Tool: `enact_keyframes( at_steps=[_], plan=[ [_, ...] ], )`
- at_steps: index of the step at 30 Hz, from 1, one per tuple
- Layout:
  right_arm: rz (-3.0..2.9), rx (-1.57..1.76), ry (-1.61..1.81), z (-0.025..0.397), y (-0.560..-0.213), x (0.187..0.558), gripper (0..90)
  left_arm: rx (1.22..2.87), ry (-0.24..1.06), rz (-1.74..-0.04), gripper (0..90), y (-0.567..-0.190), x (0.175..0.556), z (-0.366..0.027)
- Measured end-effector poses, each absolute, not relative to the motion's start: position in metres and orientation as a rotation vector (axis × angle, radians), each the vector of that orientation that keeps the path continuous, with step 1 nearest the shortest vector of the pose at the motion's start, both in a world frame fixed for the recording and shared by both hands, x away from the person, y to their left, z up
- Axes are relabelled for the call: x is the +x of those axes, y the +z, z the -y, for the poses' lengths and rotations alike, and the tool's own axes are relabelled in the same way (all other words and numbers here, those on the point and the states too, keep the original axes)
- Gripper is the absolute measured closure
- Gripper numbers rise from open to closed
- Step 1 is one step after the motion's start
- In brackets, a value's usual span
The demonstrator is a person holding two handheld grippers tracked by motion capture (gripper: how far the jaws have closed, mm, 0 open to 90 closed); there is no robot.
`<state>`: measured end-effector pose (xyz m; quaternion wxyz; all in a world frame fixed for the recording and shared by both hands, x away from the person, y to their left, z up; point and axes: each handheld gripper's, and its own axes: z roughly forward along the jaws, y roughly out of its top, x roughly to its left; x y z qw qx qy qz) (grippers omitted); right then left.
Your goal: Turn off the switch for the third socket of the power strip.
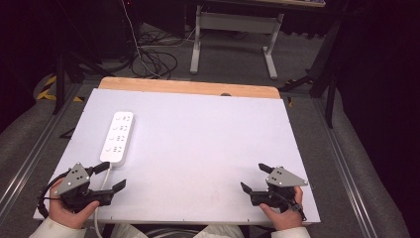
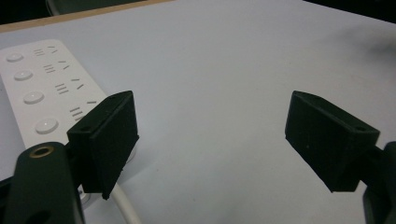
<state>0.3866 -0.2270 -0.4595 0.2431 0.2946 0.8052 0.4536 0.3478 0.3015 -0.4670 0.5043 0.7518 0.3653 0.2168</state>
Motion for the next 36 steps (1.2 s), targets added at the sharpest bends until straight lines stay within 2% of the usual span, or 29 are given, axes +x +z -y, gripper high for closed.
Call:
enact_keyframes(
  at_steps=[7,29,36],
  plan=[
    [-2.204,0.809,1.238,0.227,-0.46,0.387,14.9,1.85,0.525,-0.874,22.4,-0.465,0.347,-0.3],
    [-2.217,0.809,1.235,0.227,-0.461,0.387,15.6,1.852,0.537,-0.88,21.0,-0.461,0.346,-0.302],
    [-2.217,0.8,1.238,0.226,-0.46,0.387,16.4,1.875,0.525,-0.872,28.5,-0.452,0.347,-0.301]
  ],
)
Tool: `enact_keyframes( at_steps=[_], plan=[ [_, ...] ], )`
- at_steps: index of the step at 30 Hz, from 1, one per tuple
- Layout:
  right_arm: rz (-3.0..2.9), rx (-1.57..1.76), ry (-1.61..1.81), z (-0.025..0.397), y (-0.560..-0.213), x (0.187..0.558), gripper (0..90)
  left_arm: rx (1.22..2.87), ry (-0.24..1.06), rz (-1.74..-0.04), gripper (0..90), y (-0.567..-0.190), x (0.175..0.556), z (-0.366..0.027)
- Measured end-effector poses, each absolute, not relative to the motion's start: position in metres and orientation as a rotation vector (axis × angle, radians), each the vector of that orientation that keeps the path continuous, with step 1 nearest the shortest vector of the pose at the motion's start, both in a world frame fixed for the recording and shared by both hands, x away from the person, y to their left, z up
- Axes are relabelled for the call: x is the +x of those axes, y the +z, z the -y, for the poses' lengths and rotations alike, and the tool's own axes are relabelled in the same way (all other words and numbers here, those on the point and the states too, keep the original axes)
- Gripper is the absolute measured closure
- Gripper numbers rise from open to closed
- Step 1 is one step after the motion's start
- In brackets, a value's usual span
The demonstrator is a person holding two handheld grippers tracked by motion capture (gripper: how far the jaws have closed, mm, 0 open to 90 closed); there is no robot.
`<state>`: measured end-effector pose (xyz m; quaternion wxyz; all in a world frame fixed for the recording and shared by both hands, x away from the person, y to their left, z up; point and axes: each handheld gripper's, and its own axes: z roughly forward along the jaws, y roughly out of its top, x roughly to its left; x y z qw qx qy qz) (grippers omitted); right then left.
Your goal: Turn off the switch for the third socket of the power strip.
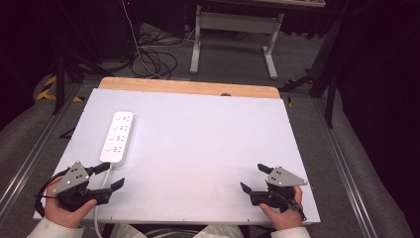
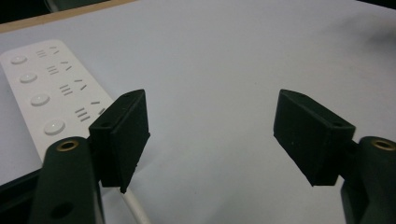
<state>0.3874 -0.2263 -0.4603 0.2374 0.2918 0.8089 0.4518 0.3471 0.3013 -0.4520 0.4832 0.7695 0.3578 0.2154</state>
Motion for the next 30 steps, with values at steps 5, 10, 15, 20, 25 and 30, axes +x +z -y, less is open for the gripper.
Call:
enact_keyframes(
  at_steps=[5,10,15,20,25,30],
  plan=[
    [-2.22,0.804,1.235,0.225,-0.461,0.388,16.4,1.875,0.494,-0.905,32.0,-0.448,0.352,-0.304],
    [-2.227,0.802,1.236,0.225,-0.462,0.389,16.4,1.864,0.466,-0.918,31.5,-0.438,0.358,-0.308],
    [-2.227,0.803,1.237,0.225,-0.462,0.39,16.4,1.87,0.464,-0.925,31.1,-0.43,0.362,-0.31],
    [-2.229,0.804,1.237,0.225,-0.462,0.389,16.4,1.879,0.465,-0.928,31.0,-0.424,0.366,-0.311],
    [-2.237,0.809,1.237,0.225,-0.462,0.39,16.4,1.915,0.468,-0.928,30.3,-0.417,0.372,-0.312],
    [-2.235,0.808,1.239,0.225,-0.462,0.389,16.4,1.91,0.458,-0.934,30.0,-0.411,0.377,-0.314]
  ],
)
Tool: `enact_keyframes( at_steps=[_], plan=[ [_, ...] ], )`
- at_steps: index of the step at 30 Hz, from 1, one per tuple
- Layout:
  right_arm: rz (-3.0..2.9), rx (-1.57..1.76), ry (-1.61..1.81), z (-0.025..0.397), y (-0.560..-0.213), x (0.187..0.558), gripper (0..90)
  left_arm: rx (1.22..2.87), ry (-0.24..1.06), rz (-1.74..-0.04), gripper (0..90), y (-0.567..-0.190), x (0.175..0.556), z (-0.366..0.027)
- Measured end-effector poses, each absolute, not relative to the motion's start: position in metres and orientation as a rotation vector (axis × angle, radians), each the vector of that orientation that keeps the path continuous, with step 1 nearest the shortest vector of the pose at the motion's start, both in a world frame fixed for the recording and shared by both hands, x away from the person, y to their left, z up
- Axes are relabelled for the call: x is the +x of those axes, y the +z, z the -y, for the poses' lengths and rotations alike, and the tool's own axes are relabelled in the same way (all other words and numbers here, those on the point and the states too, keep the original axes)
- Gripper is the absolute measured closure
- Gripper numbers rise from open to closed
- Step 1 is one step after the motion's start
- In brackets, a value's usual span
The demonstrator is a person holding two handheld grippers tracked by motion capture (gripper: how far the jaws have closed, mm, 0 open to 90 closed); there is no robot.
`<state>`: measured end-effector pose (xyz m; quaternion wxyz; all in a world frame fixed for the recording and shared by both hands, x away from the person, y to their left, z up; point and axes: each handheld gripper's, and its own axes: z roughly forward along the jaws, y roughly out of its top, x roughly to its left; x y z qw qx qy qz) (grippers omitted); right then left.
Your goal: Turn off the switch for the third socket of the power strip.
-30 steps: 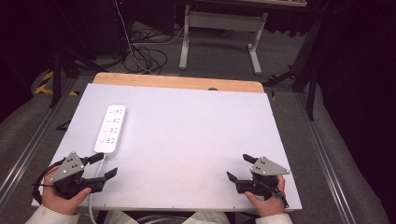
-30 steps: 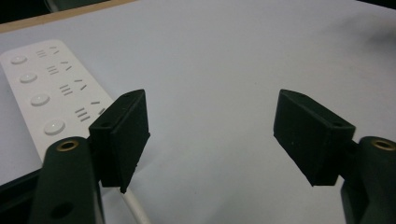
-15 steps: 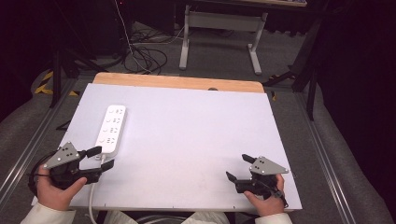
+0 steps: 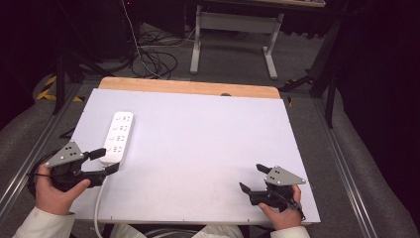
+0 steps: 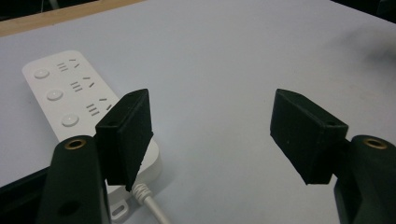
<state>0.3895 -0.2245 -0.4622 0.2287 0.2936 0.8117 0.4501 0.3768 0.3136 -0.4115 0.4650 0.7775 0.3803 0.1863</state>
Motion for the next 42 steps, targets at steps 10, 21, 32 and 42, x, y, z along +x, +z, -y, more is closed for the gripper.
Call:
enact_keyframes(
  at_steps=[10,21,32,42],
  plan=[
    [-2.241,0.8,1.236,0.224,-0.462,0.389,16.4,1.9,0.458,-0.945,29.6,-0.407,0.392,-0.315],
    [-2.24,0.799,1.238,0.224,-0.462,0.389,16.4,1.902,0.465,-0.963,28.2,-0.401,0.406,-0.312],
    [-2.243,0.799,1.24,0.224,-0.463,0.389,16.4,1.912,0.463,-0.981,32.1,-0.396,0.421,-0.314],
    [-2.243,0.798,1.241,0.224,-0.463,0.389,16.4,1.918,0.463,-1.0,45.3,-0.399,0.45,-0.326]
  ],
)
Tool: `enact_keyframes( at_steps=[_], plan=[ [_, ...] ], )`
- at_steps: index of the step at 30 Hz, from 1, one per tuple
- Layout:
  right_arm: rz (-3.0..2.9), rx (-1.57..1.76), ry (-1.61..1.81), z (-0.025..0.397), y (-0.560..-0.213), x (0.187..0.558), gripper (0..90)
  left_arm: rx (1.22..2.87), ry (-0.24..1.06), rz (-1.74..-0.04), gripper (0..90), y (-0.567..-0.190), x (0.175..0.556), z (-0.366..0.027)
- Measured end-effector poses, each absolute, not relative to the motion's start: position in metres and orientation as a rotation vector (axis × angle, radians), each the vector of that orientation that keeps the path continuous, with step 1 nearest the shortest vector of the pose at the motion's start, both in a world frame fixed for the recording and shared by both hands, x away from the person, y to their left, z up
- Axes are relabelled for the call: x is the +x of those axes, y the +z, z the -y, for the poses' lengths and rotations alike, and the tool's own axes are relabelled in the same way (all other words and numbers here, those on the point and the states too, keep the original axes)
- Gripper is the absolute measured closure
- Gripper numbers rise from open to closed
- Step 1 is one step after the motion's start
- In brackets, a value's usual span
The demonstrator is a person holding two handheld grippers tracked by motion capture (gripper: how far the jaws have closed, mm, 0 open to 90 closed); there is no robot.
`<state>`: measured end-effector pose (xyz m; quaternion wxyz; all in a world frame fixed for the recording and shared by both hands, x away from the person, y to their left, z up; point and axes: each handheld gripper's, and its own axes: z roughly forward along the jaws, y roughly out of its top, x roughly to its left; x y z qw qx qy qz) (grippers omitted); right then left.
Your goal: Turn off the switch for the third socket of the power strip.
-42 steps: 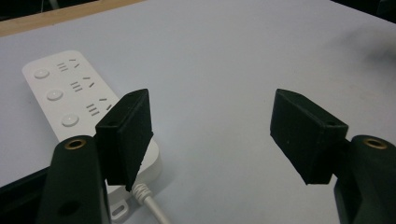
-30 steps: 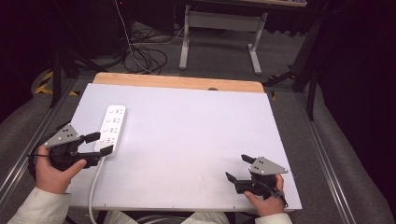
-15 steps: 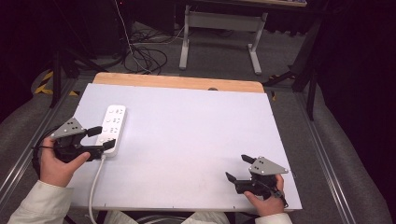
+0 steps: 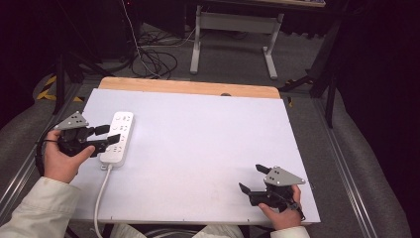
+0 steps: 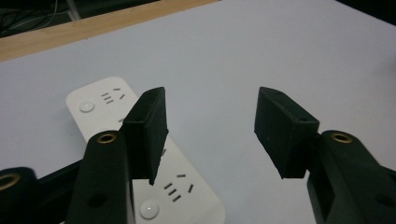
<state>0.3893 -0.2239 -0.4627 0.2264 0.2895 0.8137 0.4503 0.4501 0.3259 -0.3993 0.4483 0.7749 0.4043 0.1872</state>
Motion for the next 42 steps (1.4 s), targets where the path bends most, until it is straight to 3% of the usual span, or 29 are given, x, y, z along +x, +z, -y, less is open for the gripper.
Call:
enact_keyframes(
  at_steps=[9,15,28,42],
  plan=[
    [-2.245,0.792,1.24,0.224,-0.463,0.39,16.4,1.938,0.462,-1.059,58.8,-0.407,0.476,-0.334],
    [-2.245,0.795,1.241,0.224,-0.463,0.39,16.4,1.9,0.442,-1.104,61.3,-0.418,0.49,-0.341],
    [-2.244,0.796,1.243,0.224,-0.463,0.39,16.2,1.91,0.518,-1.18,76.1,-0.437,0.512,-0.341],
    [-2.245,0.792,1.24,0.224,-0.464,0.39,16.2,1.936,0.551,-1.244,77.8,-0.454,0.528,-0.342]
  ],
)
